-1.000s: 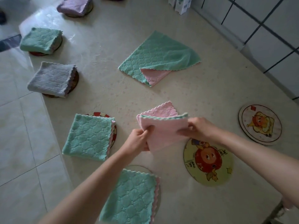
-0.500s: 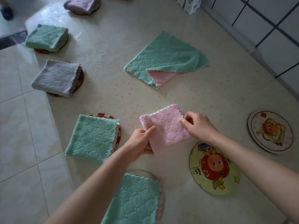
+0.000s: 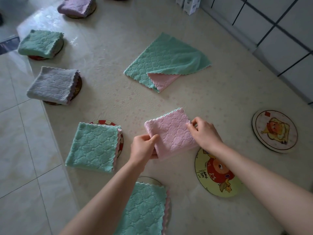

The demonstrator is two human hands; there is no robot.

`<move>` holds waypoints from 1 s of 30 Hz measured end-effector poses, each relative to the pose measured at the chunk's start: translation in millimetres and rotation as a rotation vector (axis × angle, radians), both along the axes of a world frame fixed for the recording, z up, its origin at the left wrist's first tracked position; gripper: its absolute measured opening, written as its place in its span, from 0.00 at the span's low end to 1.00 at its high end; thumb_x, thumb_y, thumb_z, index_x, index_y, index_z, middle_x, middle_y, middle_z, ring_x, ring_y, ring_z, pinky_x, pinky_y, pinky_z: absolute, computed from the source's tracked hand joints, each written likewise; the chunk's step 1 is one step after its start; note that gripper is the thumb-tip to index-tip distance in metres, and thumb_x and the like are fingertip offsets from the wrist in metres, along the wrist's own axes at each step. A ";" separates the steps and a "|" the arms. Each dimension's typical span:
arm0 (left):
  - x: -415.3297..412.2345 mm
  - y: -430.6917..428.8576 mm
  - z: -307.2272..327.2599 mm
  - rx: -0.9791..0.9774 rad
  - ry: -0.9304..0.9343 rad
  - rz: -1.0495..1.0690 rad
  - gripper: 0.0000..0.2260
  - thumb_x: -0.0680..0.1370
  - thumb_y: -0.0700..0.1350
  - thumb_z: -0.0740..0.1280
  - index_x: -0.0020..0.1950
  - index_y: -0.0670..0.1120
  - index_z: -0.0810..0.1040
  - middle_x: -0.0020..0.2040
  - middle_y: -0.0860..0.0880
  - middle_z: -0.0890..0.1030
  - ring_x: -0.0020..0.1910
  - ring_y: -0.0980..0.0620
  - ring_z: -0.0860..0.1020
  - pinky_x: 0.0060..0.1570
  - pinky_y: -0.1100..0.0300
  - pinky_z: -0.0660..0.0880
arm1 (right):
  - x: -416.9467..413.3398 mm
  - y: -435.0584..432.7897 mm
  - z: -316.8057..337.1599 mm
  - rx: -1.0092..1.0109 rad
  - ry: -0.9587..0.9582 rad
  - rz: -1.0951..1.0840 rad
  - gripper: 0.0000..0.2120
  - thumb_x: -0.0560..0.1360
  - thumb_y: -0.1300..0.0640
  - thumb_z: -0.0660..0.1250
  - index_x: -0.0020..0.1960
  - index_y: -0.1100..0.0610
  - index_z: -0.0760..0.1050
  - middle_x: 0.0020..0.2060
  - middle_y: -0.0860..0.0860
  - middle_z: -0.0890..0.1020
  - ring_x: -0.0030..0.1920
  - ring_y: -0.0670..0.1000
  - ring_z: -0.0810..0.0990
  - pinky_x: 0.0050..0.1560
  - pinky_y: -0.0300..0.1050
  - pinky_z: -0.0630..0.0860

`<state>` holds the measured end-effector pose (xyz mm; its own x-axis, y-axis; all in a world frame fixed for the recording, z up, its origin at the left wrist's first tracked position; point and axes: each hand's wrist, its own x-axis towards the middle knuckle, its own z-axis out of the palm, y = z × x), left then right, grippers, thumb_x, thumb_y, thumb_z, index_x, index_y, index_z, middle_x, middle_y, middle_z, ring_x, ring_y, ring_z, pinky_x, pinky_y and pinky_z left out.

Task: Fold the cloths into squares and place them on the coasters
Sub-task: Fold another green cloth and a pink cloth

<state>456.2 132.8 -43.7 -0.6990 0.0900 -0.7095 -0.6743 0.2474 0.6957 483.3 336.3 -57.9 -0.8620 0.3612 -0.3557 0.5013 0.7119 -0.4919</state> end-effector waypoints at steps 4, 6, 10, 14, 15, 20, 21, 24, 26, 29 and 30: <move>11.5 -17.3 -6.9 -0.329 0.413 -0.136 0.12 0.73 0.46 0.72 0.54 0.45 0.76 0.43 0.49 0.82 0.34 0.50 0.82 0.38 0.52 0.81 | 6.7 -10.0 10.0 0.177 0.110 0.015 0.11 0.79 0.46 0.56 0.52 0.53 0.67 0.38 0.50 0.79 0.35 0.54 0.77 0.33 0.46 0.73; 12.5 -21.9 -14.1 -0.572 0.789 -0.342 0.18 0.74 0.47 0.70 0.62 0.48 0.72 0.52 0.52 0.78 0.47 0.52 0.78 0.48 0.56 0.78 | 11.5 -17.5 14.4 0.310 0.280 0.054 0.10 0.79 0.49 0.57 0.54 0.55 0.67 0.42 0.51 0.78 0.38 0.53 0.77 0.33 0.45 0.74; 8.5 -12.9 -29.5 -0.632 1.152 -0.816 0.23 0.79 0.51 0.59 0.73 0.47 0.65 0.73 0.47 0.67 0.74 0.46 0.61 0.71 0.48 0.62 | 15.4 -38.1 4.0 0.490 0.339 0.266 0.15 0.76 0.49 0.62 0.59 0.56 0.70 0.54 0.54 0.77 0.51 0.55 0.75 0.43 0.50 0.77; 5.0 -15.8 -41.2 -0.677 1.040 -0.961 0.28 0.79 0.57 0.52 0.77 0.49 0.56 0.78 0.51 0.53 0.77 0.47 0.48 0.74 0.45 0.50 | 24.2 -40.1 -9.3 0.582 0.225 0.319 0.20 0.71 0.48 0.68 0.60 0.56 0.72 0.59 0.57 0.75 0.54 0.59 0.75 0.44 0.53 0.76; 4.4 -19.2 -42.2 -0.694 1.020 -0.957 0.28 0.79 0.57 0.53 0.77 0.48 0.55 0.78 0.52 0.52 0.77 0.48 0.48 0.74 0.45 0.50 | 28.2 -36.5 -10.4 0.595 0.206 0.293 0.20 0.71 0.48 0.69 0.59 0.56 0.72 0.58 0.57 0.76 0.53 0.59 0.76 0.43 0.52 0.76; -5.3 -29.6 -37.0 -0.667 0.994 -0.801 0.23 0.80 0.50 0.61 0.73 0.42 0.66 0.73 0.45 0.67 0.73 0.42 0.63 0.71 0.43 0.61 | 48.9 -24.1 -8.9 0.603 0.148 0.156 0.18 0.70 0.48 0.71 0.55 0.56 0.75 0.49 0.55 0.78 0.48 0.58 0.76 0.41 0.51 0.75; -8.5 -28.6 -34.5 -0.647 1.028 -0.767 0.20 0.79 0.49 0.61 0.69 0.41 0.72 0.70 0.43 0.72 0.69 0.41 0.68 0.68 0.43 0.66 | 50.6 -23.9 -8.0 0.589 0.127 0.126 0.18 0.70 0.48 0.71 0.54 0.57 0.75 0.48 0.55 0.79 0.47 0.58 0.76 0.41 0.51 0.75; -20.1 -22.9 -29.3 -0.596 1.069 -0.634 0.10 0.77 0.44 0.66 0.54 0.40 0.81 0.56 0.43 0.81 0.56 0.40 0.75 0.56 0.46 0.74 | 50.5 -24.8 -3.6 0.499 0.078 0.010 0.17 0.71 0.46 0.70 0.53 0.57 0.76 0.49 0.55 0.78 0.49 0.59 0.75 0.44 0.51 0.74; -29.1 -17.9 -25.6 -0.635 0.981 -0.590 0.06 0.77 0.42 0.67 0.49 0.41 0.81 0.51 0.43 0.81 0.50 0.41 0.74 0.50 0.48 0.73 | 48.0 -26.6 -0.1 0.439 0.029 -0.032 0.16 0.74 0.46 0.67 0.54 0.56 0.75 0.52 0.55 0.76 0.53 0.58 0.72 0.48 0.50 0.72; -42.3 -8.3 -19.1 -0.675 0.800 -0.559 0.05 0.77 0.42 0.66 0.48 0.41 0.75 0.49 0.43 0.78 0.47 0.44 0.70 0.47 0.51 0.68 | 43.7 -27.6 2.7 0.346 -0.020 -0.081 0.15 0.76 0.47 0.64 0.57 0.55 0.74 0.56 0.54 0.74 0.57 0.57 0.69 0.53 0.48 0.71; -46.4 -5.1 -16.1 -0.671 0.731 -0.553 0.06 0.76 0.43 0.66 0.49 0.41 0.74 0.49 0.43 0.77 0.48 0.44 0.70 0.48 0.51 0.67 | 41.8 -27.4 3.6 0.305 -0.036 -0.103 0.14 0.76 0.47 0.63 0.56 0.55 0.74 0.57 0.55 0.74 0.57 0.57 0.69 0.54 0.48 0.70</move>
